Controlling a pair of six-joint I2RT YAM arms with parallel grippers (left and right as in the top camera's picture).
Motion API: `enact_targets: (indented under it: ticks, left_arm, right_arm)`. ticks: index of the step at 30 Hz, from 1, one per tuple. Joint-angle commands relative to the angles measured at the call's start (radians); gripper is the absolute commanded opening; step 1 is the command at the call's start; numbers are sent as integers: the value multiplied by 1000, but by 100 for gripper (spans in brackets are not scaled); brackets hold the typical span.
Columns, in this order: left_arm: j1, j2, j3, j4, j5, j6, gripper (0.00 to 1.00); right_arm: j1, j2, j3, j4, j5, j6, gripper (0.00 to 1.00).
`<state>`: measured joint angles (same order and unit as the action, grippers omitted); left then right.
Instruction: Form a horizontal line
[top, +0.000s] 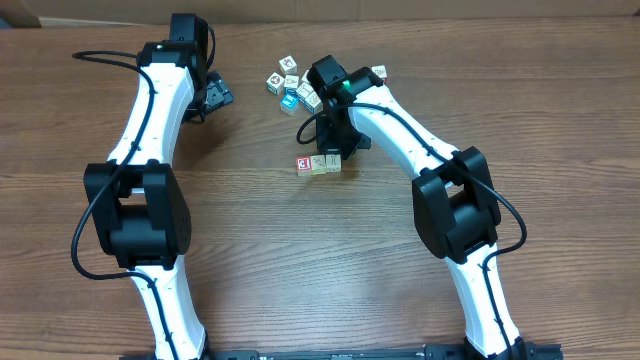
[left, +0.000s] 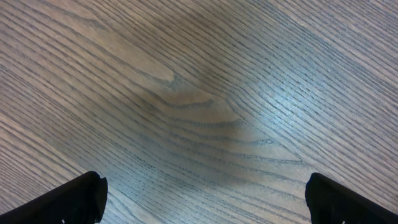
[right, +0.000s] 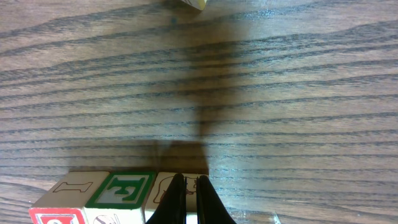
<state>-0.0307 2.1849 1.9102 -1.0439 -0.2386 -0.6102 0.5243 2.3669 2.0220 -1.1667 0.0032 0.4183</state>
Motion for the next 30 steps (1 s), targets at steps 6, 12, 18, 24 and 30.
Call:
enact_targets:
  ticks: [6, 12, 18, 24, 30]
  left_arm:
    - [-2, 18, 23, 2, 4, 5, 100]
    - [-3, 18, 23, 2, 4, 5, 100]
    - [-2, 18, 23, 2, 4, 5, 100]
    - [-2, 18, 23, 2, 4, 5, 100]
    - [-2, 18, 23, 2, 4, 5, 100]
  right_arm:
    - [0, 3, -3, -7, -9, -4, 4]
    - [0, 3, -3, -10, -9, -4, 4]
    - [0, 3, -3, 16, -9, -4, 4]
    - [0, 3, -3, 39, -8, -4, 4]
    - [0, 3, -3, 214, -6, -8, 4]
